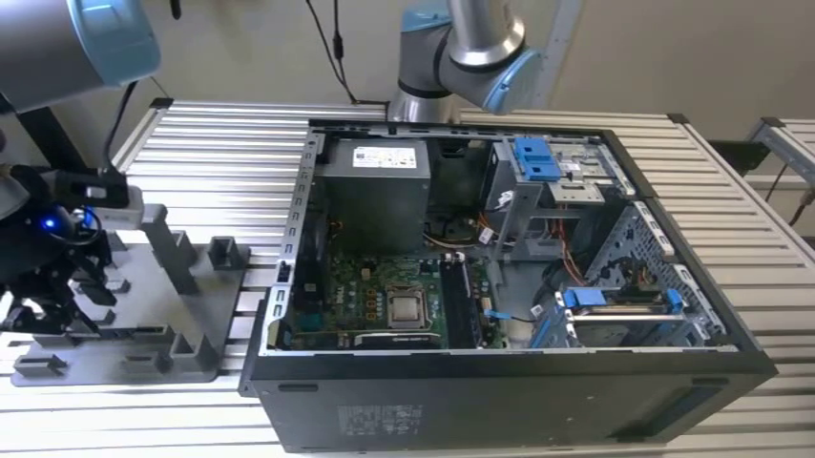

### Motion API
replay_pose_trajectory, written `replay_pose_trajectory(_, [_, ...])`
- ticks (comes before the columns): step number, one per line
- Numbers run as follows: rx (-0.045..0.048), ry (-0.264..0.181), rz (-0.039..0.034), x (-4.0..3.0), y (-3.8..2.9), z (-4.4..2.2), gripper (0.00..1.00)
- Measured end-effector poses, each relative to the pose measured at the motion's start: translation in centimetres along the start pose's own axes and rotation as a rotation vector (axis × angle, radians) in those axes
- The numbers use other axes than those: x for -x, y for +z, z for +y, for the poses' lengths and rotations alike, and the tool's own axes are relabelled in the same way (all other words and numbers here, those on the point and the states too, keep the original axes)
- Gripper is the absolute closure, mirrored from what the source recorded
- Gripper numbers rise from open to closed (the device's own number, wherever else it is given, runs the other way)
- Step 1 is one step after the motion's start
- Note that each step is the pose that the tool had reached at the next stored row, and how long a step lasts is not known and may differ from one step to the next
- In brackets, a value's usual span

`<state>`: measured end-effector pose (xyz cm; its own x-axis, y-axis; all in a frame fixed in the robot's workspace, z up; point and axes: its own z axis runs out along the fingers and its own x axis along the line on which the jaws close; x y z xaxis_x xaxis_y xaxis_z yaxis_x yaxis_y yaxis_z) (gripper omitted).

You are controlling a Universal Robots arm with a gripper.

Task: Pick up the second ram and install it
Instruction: 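Pick up the second ram and move it above second insertion slot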

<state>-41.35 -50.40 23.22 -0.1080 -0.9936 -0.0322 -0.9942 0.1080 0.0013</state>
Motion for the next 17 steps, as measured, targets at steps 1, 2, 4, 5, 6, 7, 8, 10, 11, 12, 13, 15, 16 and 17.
replay_pose_trajectory(1, [0.0, 0.0, 0.0, 0.0, 0.04, 0.0, 0.58])
replay_pose_trajectory(2, [-0.0001, 0.0, -0.0001, -0.01, 0.09, 0.0, 0.58])
replay_pose_trajectory(4, [0.0001, 0.0, 0.0001, -0.01, 0.21, 0.01, 0.58])
replay_pose_trajectory(5, [0.0, 0.0, 0.0, -0.01, 0.27, 0.01, 0.58])
replay_pose_trajectory(6, [0.0001, 0.0, 0.0, -0.01, 0.32, 0.01, 0.58])
replay_pose_trajectory(7, [0.0002, 0.0, 0.0001, -0.02, 0.37, 0.01, 0.58])
replay_pose_trajectory(8, [0.0001, 0.0, 0.0001, -0.02, 0.43, 0.02, 0.58])
replay_pose_trajectory(10, [0.0002, 0.0, 0.0001, -0.02, 0.52, 0.02, 0.58])
replay_pose_trajectory(11, [0.0, 0.0, 0.0, -0.02, 0.59, 0.02, 0.58])
replay_pose_trajectory(12, [0.0001, 0.0, 0.0001, -0.02, 0.66, 0.02, 0.58])
replay_pose_trajectory(13, [0.0, -0.001, 0.0, -0.03, 0.75, 0.02, 0.58])
replay_pose_trajectory(15, [0.0002, -0.002, 0.0001, -0.03, 0.89, 0.03, 0.58])
replay_pose_trajectory(16, [0.0002, -0.002, 0.0001, -0.04, 0.97, 0.03, 0.58])
replay_pose_trajectory(17, [0.0002, -0.004, 0.0, -0.05, 1.07, 0.03, 0.58])
